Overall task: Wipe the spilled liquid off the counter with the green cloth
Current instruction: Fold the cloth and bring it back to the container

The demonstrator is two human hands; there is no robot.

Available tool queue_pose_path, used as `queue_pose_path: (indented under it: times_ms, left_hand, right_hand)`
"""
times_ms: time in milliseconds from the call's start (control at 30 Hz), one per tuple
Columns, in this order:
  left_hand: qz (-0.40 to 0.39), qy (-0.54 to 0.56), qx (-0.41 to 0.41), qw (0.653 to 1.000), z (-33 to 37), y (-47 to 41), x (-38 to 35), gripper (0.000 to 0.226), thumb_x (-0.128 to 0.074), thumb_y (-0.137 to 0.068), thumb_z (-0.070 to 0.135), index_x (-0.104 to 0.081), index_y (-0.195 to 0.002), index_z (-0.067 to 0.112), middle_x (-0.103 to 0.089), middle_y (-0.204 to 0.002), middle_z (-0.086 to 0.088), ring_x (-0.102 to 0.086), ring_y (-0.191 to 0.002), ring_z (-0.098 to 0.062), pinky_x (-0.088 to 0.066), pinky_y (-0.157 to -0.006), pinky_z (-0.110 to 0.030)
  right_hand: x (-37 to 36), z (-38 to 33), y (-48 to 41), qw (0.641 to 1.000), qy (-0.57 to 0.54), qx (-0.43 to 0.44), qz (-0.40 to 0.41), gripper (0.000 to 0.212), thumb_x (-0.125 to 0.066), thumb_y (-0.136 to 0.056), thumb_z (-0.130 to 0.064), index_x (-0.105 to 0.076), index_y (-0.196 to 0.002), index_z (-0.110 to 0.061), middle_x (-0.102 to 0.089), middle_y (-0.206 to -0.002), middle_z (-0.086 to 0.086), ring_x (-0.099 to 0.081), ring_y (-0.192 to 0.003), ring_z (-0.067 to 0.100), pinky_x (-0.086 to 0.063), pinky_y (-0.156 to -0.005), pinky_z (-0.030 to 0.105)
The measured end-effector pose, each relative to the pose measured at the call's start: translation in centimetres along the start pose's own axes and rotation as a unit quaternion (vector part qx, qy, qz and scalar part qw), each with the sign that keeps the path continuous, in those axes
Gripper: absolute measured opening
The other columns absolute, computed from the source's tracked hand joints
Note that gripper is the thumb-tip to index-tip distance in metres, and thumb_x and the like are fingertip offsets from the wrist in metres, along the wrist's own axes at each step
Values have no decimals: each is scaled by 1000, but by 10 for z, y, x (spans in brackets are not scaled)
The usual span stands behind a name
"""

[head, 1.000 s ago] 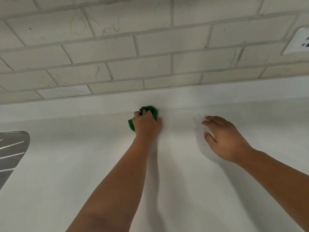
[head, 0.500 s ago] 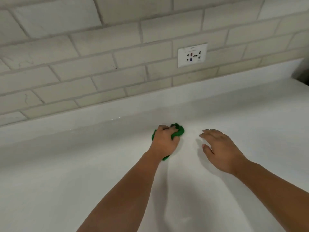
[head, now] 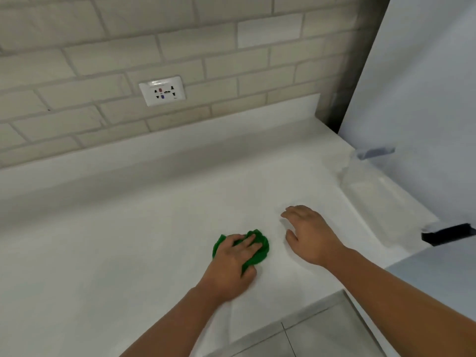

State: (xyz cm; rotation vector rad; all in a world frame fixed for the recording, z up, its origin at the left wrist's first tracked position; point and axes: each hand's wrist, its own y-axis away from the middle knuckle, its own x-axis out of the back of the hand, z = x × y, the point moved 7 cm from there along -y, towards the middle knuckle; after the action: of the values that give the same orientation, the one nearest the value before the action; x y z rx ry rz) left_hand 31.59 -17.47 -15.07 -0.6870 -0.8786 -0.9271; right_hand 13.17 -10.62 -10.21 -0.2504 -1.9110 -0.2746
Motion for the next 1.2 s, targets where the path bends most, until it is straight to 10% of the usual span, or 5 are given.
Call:
queue_pose_path:
  times_ms: [267,567,867,1000,1200]
  left_hand:
    - [136,-31,275,951,-60,-13,36,59,-49,-83,36,-56,-139,15,-50,-146,-3,-36,-129,-27,-29,-109,-34]
    - [-18,-7,-56,998,37,-36,-22,60,-65,-79,44,-57,-136,26,-47,-147,13,-38,-132,-20,-35,-110,-41]
    - [73,-25,6,997,-15,-25,30,45,-56,-85,48,-67,-119,21,-67,-107,15,-51,-94,-2,-49,-78,-24]
    - [43,87,66,993,10,-81,54,19,-55,-95,35,-60,-113,39,-65,-91,24,-58,-86,-1,-47,-73,-23]
    - [20,261,56,963,116,-202,109,23,-64,-90,45,-67,-107,29,-71,-86,6,-66,-74,-10,-55,-72,-30]
  right_hand:
    - [-4,54,29,999,-15,-17,-29,52,-44,-100,-31,-39,-150,-20,-32,-159,1,-23,-148,20,-16,-122,36]
    - [-18,27,16,995,-35,57,-79,67,-59,-88,-41,-36,-149,-23,-38,-153,2,-33,-139,24,-30,-114,42]
    - [-46,-27,-4,989,32,114,-90,59,-61,-80,-59,-60,-126,-22,-52,-127,3,-42,-116,23,-37,-99,43]
    - [-1,-11,-11,983,-180,-8,-22,20,-60,-90,-28,-65,-99,-11,-65,-91,8,-60,-84,25,-52,-77,42]
    - [159,75,-4,938,-302,-120,118,24,-59,-94,-24,-67,-84,-3,-66,-82,15,-60,-69,22,-42,-56,21]
